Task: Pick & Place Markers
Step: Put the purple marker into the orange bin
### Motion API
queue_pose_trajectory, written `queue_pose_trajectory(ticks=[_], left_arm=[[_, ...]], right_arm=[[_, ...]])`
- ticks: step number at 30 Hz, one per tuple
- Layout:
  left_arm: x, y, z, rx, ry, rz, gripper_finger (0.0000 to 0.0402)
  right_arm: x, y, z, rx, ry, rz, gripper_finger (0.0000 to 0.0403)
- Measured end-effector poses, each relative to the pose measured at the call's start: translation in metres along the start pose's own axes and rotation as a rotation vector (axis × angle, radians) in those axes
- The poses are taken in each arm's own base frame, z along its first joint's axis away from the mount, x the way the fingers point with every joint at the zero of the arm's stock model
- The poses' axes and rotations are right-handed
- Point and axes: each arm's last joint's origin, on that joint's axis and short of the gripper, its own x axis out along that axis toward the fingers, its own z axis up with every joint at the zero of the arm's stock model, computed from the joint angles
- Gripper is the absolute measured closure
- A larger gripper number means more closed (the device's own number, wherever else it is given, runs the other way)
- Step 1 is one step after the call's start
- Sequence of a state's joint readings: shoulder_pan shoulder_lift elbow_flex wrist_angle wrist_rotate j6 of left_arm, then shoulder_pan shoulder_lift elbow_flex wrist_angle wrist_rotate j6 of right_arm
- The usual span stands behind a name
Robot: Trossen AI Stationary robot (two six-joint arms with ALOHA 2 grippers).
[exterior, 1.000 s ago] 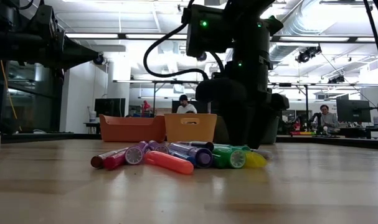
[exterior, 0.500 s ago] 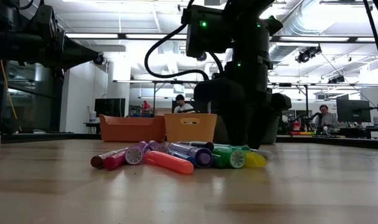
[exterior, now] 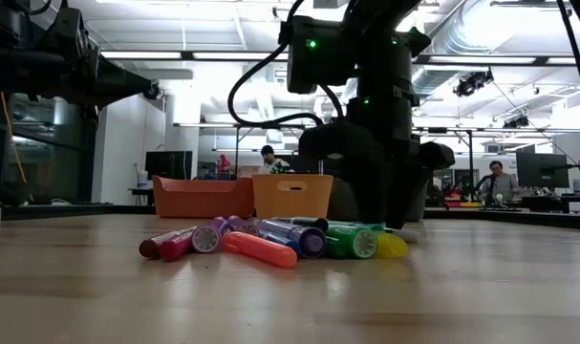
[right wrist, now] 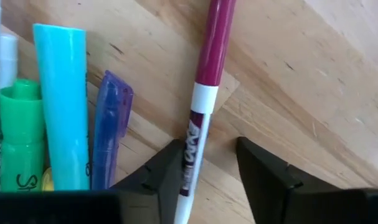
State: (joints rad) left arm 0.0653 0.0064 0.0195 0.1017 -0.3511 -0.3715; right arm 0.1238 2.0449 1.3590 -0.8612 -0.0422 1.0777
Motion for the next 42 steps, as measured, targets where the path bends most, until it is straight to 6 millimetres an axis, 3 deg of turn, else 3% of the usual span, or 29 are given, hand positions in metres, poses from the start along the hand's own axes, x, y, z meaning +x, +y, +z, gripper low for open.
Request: queue_pose_trajectory(ticks=[11, 20, 26, 33, 42], left_arm=[[0.0, 0.0, 0.0, 0.0, 0.0, 0.0, 0.0399], [0.0, 0.0, 0.0, 0.0, 0.001, 0.0, 0.0399], [0.0, 0.0, 0.0, 0.0, 0.0, -0.001, 0.0399], [0.0, 0.0, 0.0, 0.0, 0.0, -0.001, 0.0399], [0.0, 0.0, 0.0, 0.0, 0.0, 0.0, 0.0399]], right_arm=[[0.0, -0.001, -0.001, -0.001, 0.007, -0.009, 0.0382], [-0.001, -0.003, 0.003, -0.032, 0.054, 0.021, 0.0386], [-0.014, -0.012, 0.013, -0.08, 0.044, 0.059, 0.0387], [-0.06, -0.031, 0.025, -0.203, -0.067, 0.112, 0.0388], [-0.152, -0.081, 0.01, -0.306, -0.315, 0.128, 0.0388]])
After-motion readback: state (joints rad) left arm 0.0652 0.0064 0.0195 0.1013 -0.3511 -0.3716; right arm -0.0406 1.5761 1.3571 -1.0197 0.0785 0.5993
